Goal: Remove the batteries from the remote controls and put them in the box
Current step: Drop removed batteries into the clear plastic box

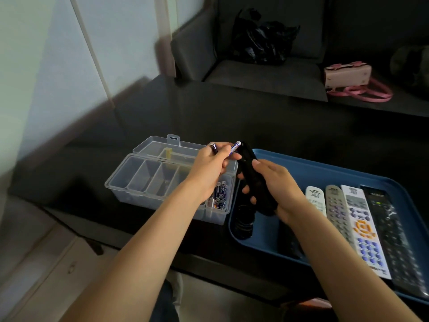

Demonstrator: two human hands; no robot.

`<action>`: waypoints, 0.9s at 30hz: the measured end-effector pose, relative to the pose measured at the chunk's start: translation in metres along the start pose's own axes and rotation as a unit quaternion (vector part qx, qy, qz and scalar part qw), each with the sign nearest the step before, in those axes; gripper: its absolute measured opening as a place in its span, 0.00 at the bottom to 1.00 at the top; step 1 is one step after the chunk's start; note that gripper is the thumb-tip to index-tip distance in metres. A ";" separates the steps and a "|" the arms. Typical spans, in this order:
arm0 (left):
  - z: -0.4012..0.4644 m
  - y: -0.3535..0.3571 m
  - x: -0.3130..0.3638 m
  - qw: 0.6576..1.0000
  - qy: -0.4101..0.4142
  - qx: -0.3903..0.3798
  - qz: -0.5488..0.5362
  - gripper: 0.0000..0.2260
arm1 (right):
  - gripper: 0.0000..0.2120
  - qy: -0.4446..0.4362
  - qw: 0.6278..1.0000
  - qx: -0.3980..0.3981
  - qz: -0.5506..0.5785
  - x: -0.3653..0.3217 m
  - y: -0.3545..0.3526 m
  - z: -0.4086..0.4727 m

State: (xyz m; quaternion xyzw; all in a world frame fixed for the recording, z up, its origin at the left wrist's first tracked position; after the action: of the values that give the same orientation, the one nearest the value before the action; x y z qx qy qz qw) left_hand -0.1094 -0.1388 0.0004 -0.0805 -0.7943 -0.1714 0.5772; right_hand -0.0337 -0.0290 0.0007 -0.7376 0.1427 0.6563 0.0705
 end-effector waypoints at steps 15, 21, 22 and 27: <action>-0.008 0.002 0.019 0.867 0.285 0.164 0.374 0.09 | 0.08 -0.043 0.991 0.000 -0.128 -0.001 -0.002 -0.009; -0.003 0.003 0.012 0.895 0.241 0.133 0.351 0.07 | 0.09 -0.043 0.990 -0.006 -0.133 0.002 -0.001 -0.009; -0.001 0.002 0.011 0.901 0.227 0.131 0.345 0.07 | 0.09 -0.042 0.990 -0.007 -0.133 0.002 0.000 -0.009; 0.005 0.001 0.002 0.929 0.171 0.125 0.304 0.07 | 0.10 -0.033 0.991 -0.010 -0.126 0.004 0.001 -0.009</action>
State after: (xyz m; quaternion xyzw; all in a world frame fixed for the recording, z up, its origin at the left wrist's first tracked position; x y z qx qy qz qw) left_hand -0.1143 -0.1362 0.0014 -0.2148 -0.6359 0.1022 0.7342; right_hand -0.0254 -0.0332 -0.0023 -0.7284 0.0397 0.6673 0.1502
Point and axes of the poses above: each hand's wrist, its own z-axis towards the middle knuckle, its own y-axis out of the palm, x = y × z, the point moved 4 cm from there along z, towards the middle knuckle, and after that the axes turned 8 degrees about -y, right-handed, at the moved point
